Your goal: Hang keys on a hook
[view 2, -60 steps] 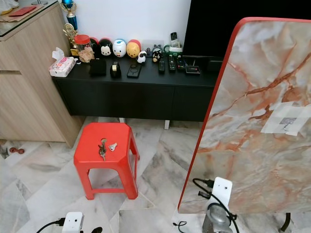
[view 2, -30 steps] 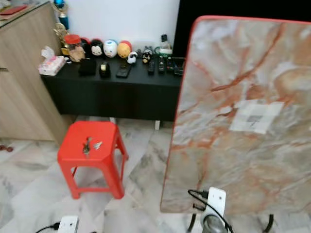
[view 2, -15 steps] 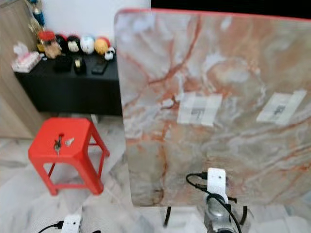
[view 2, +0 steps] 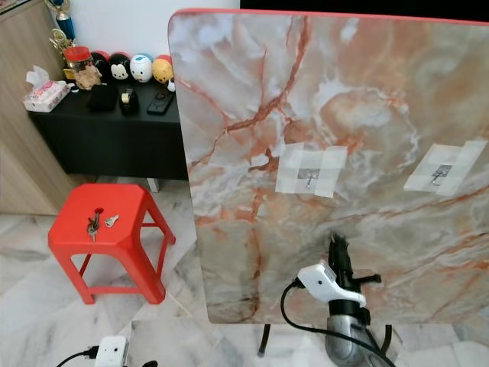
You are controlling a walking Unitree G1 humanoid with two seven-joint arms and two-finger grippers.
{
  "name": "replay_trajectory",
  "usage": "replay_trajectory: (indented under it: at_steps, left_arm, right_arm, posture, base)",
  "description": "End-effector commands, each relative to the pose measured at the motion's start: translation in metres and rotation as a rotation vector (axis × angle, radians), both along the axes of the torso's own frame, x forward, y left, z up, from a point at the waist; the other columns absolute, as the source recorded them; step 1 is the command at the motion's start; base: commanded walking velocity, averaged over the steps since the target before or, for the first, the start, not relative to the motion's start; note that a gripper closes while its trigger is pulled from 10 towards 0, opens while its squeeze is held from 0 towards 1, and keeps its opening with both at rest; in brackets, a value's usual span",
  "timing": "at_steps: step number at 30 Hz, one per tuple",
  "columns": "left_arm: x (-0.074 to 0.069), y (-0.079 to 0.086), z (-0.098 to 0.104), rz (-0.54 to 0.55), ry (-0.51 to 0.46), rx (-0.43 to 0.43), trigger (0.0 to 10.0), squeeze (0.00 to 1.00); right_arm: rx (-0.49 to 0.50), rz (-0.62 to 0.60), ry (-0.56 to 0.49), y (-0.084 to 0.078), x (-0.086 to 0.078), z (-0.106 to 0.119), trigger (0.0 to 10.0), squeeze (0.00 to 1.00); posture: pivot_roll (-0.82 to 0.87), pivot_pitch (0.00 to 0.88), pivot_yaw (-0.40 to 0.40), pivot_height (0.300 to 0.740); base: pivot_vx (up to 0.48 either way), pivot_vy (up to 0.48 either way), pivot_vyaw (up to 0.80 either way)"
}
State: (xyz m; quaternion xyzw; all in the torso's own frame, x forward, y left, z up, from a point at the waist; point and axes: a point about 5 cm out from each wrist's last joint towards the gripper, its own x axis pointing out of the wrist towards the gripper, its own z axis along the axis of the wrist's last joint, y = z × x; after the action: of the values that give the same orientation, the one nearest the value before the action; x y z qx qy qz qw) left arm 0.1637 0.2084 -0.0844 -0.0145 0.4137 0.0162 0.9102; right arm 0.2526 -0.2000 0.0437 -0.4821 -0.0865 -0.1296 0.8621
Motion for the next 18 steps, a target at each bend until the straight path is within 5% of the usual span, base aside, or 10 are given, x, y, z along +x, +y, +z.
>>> replay_trajectory:
  at_steps: [1,18]
  left_arm:
    - [-0.004,0.001,-0.002,0.002,0.018,-0.001,10.0,0.00]
    - [-0.005,0.003,-0.002,0.000,0.022,-0.003,10.0,0.00]
  right_arm:
    - [-0.058,-0.001,-0.052,0.002,-0.002,0.008,10.0,0.00]
    - [-0.278,0.057,-0.208,0.020,0.009,0.042,10.0,0.00]
  posture:
    - [0.07,0.055,-0.068,0.740]
    - [0.07,0.055,-0.068,0.740]
  base:
    - [0.000,0.000,0.00]
    - [0.000,0.000,0.00]
